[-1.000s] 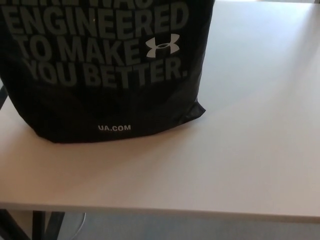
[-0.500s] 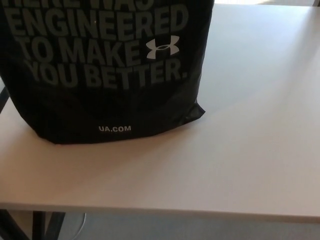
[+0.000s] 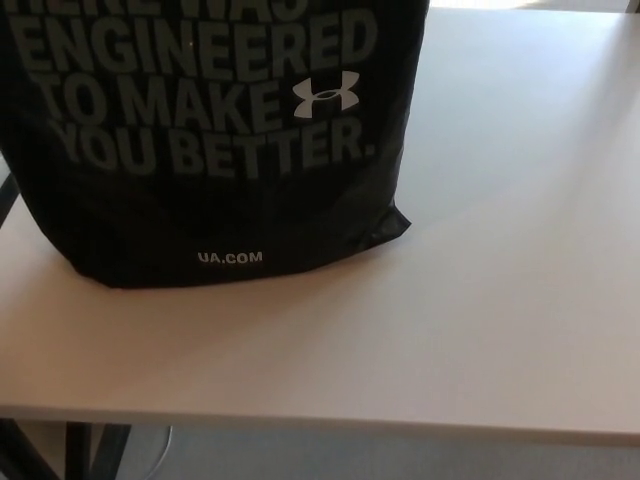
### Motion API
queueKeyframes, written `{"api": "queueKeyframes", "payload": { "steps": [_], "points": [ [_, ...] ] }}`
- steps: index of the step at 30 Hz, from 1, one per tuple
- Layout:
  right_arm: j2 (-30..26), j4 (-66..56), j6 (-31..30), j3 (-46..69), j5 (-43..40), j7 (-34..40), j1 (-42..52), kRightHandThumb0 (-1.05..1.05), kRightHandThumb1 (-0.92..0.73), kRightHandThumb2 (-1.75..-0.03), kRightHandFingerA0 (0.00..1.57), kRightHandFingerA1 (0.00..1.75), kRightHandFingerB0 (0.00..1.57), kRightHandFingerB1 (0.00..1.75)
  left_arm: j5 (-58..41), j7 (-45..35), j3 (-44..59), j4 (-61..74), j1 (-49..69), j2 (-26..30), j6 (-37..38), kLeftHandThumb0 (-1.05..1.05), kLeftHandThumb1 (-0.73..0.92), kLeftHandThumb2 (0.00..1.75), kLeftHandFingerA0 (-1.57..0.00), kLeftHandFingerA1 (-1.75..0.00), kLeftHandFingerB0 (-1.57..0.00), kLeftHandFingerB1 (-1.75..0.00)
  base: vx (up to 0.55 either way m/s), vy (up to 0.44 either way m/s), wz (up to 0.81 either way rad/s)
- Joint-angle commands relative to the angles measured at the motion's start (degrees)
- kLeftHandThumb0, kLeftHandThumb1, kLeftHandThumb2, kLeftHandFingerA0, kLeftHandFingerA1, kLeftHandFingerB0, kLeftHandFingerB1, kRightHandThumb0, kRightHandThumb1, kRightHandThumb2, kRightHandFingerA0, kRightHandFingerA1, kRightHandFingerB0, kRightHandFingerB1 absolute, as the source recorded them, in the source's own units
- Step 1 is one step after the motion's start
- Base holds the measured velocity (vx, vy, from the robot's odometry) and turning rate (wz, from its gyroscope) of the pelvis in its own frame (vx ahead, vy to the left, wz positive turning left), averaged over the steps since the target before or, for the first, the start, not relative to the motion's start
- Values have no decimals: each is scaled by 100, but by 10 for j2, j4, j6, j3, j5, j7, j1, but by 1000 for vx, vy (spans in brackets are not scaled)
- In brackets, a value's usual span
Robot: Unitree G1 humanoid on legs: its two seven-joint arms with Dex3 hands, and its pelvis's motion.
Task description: A plastic bag is kept infront of the robot in the middle of the desk and the robot uses both its hands to grab it from the top and lifts it up and then releases it.
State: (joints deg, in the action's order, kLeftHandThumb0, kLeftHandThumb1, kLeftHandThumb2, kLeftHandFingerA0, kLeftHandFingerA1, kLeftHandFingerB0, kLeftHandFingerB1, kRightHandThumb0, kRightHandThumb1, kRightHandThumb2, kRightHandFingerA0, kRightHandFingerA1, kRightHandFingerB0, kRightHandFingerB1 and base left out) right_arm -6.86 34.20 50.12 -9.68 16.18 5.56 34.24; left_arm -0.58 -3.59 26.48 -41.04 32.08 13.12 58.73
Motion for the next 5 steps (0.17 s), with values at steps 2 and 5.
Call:
{"api": "queueKeyframes", "payload": {
  "steps": [2,5],
  "points": [
    [-7,19,75,-2,-16,-2,-8,-37,-45,-105,0,49,0,49,25,13,-13,-22,-1,21,50,-91,88,67,-36,-42,-22,-30,0,0,0],
    [-9,22,80,0,-20,-4,-8,-77,-81,-66,21,33,13,24,12,9,-16,-25,-2,17,54,-90,86,67,-37,-42,-23,-30,0,0,0]
  ]
}}
